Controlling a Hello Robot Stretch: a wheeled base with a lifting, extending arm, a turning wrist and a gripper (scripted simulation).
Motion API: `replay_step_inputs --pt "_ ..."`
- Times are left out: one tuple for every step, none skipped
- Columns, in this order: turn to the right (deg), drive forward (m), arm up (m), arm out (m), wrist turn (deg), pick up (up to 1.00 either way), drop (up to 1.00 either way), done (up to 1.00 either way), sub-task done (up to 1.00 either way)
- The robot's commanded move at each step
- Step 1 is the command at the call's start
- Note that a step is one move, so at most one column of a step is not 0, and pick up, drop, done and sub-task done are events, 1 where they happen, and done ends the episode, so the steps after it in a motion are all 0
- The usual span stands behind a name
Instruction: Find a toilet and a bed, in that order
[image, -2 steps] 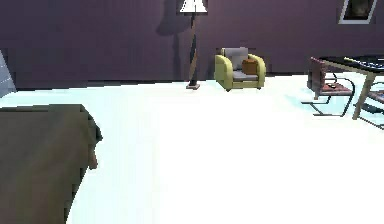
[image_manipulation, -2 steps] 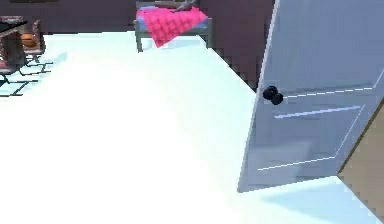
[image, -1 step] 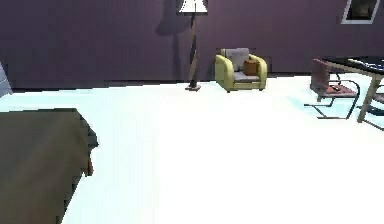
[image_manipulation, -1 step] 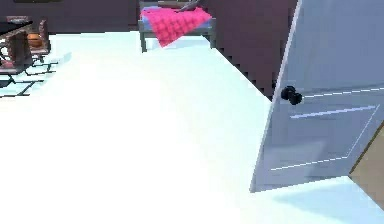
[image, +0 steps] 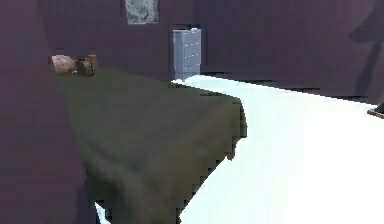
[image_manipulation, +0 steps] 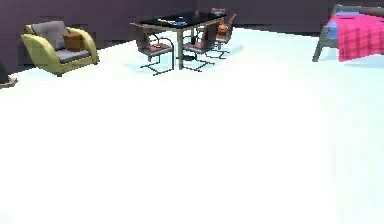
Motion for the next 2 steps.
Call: replay_step_inputs --pt "-21.0 0.0 0.0 0.0 0.0 0.0 0.0 0.0 0.0" --pt "0.0 0.0 0.0 0.0 0.0 0.0 0.0 1.0 0.0"
